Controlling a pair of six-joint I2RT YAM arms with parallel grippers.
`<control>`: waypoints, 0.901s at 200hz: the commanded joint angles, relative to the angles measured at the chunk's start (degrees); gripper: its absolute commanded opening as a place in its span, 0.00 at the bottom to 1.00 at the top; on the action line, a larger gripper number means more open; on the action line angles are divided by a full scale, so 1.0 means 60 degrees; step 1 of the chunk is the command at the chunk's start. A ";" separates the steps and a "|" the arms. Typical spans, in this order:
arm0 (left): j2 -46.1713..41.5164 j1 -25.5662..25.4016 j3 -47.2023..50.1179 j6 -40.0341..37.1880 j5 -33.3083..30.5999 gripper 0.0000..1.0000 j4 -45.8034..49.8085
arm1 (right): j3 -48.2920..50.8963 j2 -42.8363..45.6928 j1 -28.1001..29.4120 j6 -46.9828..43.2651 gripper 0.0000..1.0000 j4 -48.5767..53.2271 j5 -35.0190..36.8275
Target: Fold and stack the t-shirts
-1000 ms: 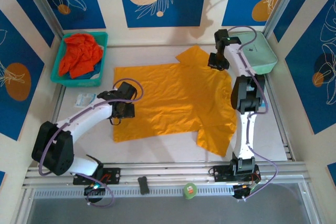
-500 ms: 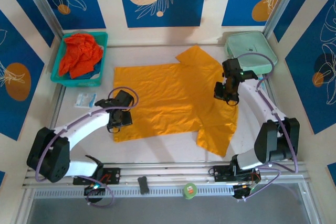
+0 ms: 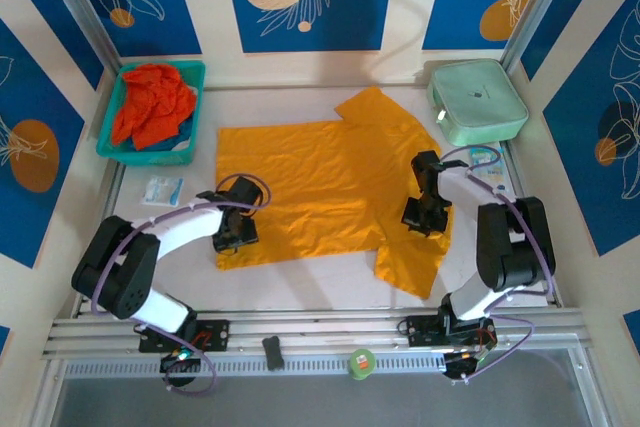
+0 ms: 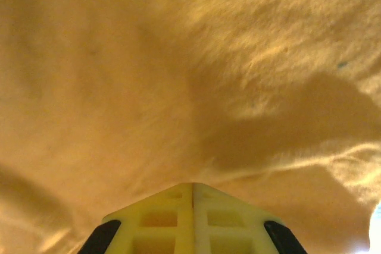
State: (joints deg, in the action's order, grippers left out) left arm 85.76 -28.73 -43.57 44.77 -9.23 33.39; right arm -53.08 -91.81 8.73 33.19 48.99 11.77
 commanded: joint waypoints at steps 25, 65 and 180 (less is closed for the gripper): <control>0.1076 0.0416 -0.0216 -0.0153 -0.0668 0.57 0.0002 | -0.0928 -0.1452 -0.0289 0.0198 0.00 -0.0302 0.0234; 0.1807 0.0796 -0.0857 -0.0666 -0.0673 0.58 -0.0018 | -0.1724 -0.2357 -0.0373 0.0197 0.00 -0.0281 0.0212; 0.1280 0.0819 -0.4569 -0.1995 -0.1472 0.67 0.2185 | -0.5256 -0.2123 -0.0593 -0.1296 0.00 0.0598 -0.0046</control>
State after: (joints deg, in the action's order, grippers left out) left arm 94.00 -24.60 -63.75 36.58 -15.75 42.87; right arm -76.66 -102.74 6.55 30.04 53.39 12.23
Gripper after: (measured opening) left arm 0.660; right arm 0.043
